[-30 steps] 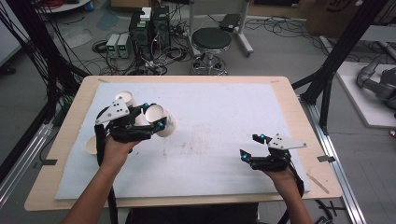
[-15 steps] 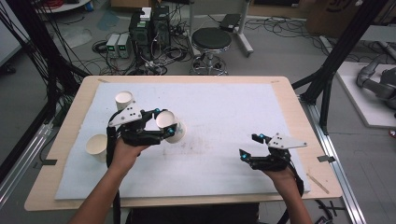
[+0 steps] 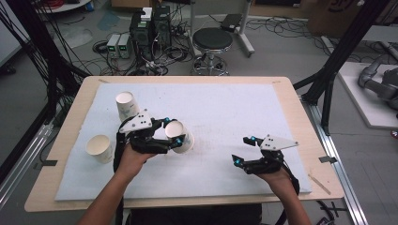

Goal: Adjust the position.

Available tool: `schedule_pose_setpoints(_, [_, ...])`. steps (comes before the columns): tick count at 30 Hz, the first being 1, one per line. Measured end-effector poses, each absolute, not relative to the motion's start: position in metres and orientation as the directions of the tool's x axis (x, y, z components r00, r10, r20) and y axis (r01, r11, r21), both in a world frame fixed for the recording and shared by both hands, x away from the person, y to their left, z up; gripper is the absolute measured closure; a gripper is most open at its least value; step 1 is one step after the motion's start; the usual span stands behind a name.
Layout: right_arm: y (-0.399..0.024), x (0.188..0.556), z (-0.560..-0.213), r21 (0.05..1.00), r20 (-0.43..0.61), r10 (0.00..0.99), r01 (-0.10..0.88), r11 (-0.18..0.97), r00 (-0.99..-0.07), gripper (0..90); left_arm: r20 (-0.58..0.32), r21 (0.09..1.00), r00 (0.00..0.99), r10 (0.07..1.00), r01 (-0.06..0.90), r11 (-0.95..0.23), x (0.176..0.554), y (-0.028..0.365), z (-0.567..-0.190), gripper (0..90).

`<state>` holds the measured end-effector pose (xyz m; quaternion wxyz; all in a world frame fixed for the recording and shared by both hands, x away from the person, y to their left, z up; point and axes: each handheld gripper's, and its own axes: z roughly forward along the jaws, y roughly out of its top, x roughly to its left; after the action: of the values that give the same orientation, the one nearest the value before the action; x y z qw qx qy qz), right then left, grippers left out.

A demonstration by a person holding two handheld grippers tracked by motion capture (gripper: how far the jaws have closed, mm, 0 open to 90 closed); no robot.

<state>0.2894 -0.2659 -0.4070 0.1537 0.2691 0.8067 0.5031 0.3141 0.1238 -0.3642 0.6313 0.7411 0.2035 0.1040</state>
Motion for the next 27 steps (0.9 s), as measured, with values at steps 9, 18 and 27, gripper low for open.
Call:
schedule_pose_setpoints(9, [-0.252, 0.288, -0.401, 0.907, 0.016, 0.521, 0.231, 0.351, -0.853, 19.4, -0.11, 0.973, 0.918, 0.381, 0.178, -0.149, 0.311, 0.111, -0.371, 34.7])
schedule_pose_setpoints(18, [-0.235, 0.285, -0.397, 0.901, 0.015, 0.436, 0.202, 0.385, -0.9, 19.5, -0.108, 0.971, 0.94, 0.324, 0.17, -0.17, 0.31, 0.103, -0.372, 34.8])
schedule_pose_setpoints(27, [-0.215, 0.29, -0.392, 0.893, 0.01, 0.376, 0.177, 0.413, -0.926, 19.5, -0.102, 0.966, 0.956, 0.274, 0.161, -0.202, 0.308, 0.093, -0.372, 34.8])
